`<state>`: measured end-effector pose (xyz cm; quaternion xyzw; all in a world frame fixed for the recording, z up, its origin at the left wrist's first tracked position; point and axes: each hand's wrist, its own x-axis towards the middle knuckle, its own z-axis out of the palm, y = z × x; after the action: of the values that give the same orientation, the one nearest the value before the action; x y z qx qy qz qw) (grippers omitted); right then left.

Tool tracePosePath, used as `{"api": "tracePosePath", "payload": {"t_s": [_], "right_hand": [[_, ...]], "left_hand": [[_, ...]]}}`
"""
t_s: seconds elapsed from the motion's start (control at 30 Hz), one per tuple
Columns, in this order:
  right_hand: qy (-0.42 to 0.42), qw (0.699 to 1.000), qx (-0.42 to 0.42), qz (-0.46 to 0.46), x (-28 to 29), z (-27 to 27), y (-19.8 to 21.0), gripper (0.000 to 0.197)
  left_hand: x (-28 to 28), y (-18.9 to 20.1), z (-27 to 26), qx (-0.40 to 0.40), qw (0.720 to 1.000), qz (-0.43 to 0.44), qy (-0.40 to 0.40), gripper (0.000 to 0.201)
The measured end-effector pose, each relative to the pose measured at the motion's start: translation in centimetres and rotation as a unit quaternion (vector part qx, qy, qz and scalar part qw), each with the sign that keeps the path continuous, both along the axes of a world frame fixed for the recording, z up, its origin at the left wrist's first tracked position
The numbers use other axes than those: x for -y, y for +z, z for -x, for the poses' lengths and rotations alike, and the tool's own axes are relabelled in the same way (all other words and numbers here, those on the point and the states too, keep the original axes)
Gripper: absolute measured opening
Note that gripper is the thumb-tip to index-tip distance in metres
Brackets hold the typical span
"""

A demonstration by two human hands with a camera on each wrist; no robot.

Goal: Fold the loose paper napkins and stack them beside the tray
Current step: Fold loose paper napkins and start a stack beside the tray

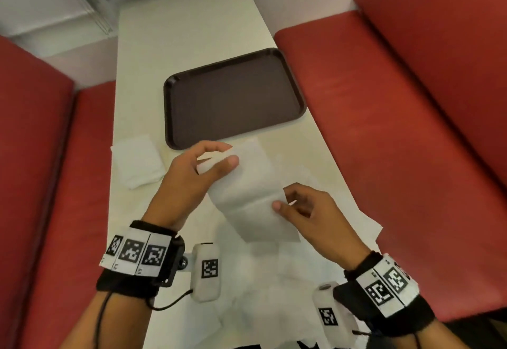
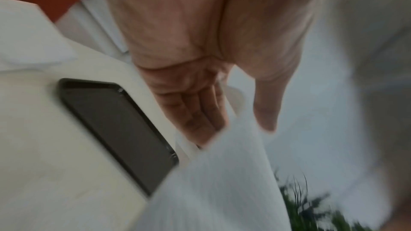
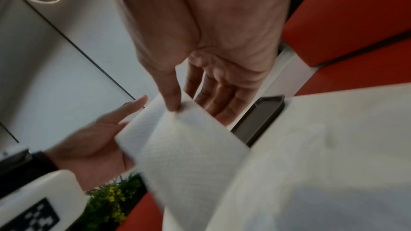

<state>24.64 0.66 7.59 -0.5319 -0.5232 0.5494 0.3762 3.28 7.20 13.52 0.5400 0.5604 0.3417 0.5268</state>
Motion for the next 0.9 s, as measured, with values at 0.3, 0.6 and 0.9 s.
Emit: {"api": "tracePosePath", "payload": {"t_s": [0.3, 0.6, 0.9], "right_hand": [[-0.087, 0.990, -0.108, 0.020, -2.5, 6.8, 1.3, 0.018], [-0.055, 0.985, -0.161, 0.038, -4.4, 13.7, 1.6, 0.023], [-0.024, 0.986, -0.156, 0.052, -6.4, 19.1, 0.5, 0.022]], "left_hand": [[3.8, -2.7, 5.2, 0.079, 0.996, 0.025, 0.022, 0.040], [2.8, -3.0, 13.1, 0.052, 0.997, -0.053, -0.013, 0.035], [1.9, -4.1, 18.8, 0.059, 0.997, -0.044, 0.023, 0.047]]}}
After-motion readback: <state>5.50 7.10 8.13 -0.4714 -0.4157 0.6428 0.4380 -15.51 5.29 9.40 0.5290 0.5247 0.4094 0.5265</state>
